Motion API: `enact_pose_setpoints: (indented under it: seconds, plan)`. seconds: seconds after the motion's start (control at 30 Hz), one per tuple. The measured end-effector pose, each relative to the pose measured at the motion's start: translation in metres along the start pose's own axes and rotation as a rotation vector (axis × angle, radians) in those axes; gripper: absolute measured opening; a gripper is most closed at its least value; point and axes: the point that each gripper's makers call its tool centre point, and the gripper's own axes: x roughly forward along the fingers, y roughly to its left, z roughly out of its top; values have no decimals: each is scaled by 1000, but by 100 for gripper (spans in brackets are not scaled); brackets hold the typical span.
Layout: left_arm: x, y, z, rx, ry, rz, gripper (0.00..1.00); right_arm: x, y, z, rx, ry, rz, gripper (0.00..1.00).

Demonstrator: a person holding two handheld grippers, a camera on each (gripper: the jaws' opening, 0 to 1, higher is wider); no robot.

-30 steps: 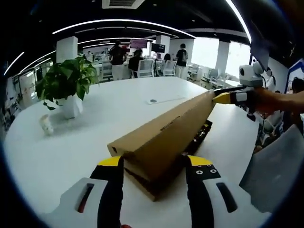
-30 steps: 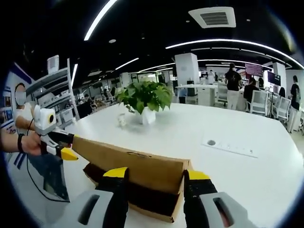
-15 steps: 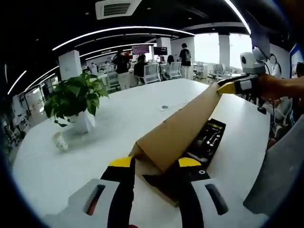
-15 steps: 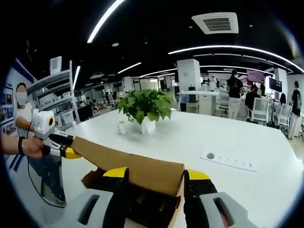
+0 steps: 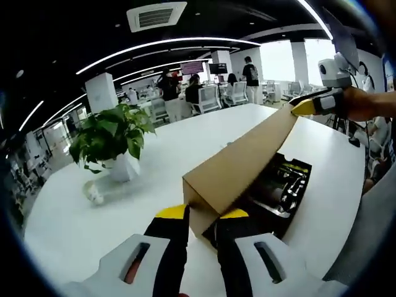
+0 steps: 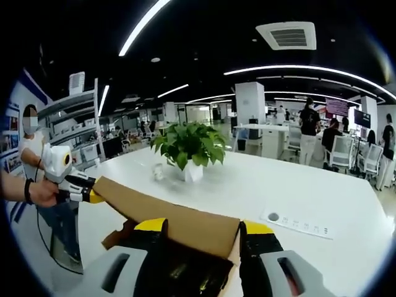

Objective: Operate the shoe box by opening the lid, removing the specified soft item, and placing it in the target area until the item is outside and the box remains undamaged.

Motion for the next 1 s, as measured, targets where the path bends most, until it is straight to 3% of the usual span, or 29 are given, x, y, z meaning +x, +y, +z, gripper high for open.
enact_pose_setpoints:
  seconds: [0.67,0.73,0.83,1.0]
  plan:
    - [7,10,7,-24,9,4,11,-2,-2,0,-41,-40,67,46]
    - [8,11,9,-23,9,6,11,0,-5,-13,-90,13,59,46]
    - [10,14,11,-35,6,2,10,6,-6,-24,-99,41,59,44]
    - [12,17,14,-36,5,1,10,19,-20,-37,-119,94,16,33]
